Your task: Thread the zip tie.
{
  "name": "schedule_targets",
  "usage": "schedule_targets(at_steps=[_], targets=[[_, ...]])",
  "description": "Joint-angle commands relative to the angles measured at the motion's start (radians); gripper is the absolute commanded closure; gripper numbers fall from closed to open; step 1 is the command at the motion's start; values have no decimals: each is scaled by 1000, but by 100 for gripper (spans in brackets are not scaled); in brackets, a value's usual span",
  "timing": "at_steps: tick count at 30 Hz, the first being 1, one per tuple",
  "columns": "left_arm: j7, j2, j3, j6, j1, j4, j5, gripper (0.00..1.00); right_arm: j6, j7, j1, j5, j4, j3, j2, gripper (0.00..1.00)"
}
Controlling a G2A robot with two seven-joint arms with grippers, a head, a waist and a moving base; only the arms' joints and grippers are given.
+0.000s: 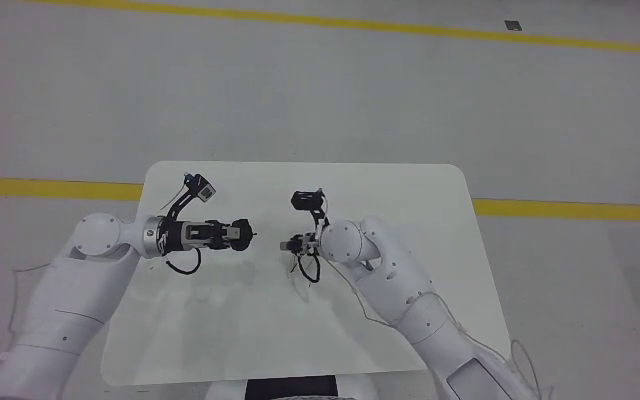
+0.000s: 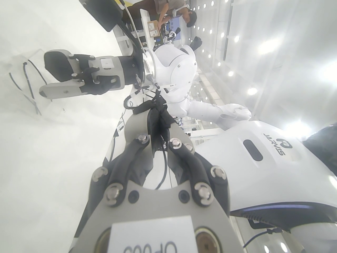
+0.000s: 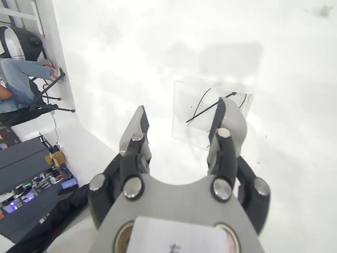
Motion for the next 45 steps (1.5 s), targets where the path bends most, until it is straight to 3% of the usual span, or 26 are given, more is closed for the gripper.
schedule_targets(at_steps=[1,19,24,30,45], targets=[[0,0,0,0,0,0,0,100,0,18,0,-28,9,7,-12,66],[0,0,0,0,0,0,0,100,0,126,-22,-251,94,83,-135,69],[0,0,0,0,0,0,0,100,0,135,-27,-312,108,95,-161,78],[0,0,0,0,0,0,0,100,0,155,-40,-385,117,105,-191,74],[0,0,0,0,0,0,0,100,0,173,-41,-465,171,115,-250,78]])
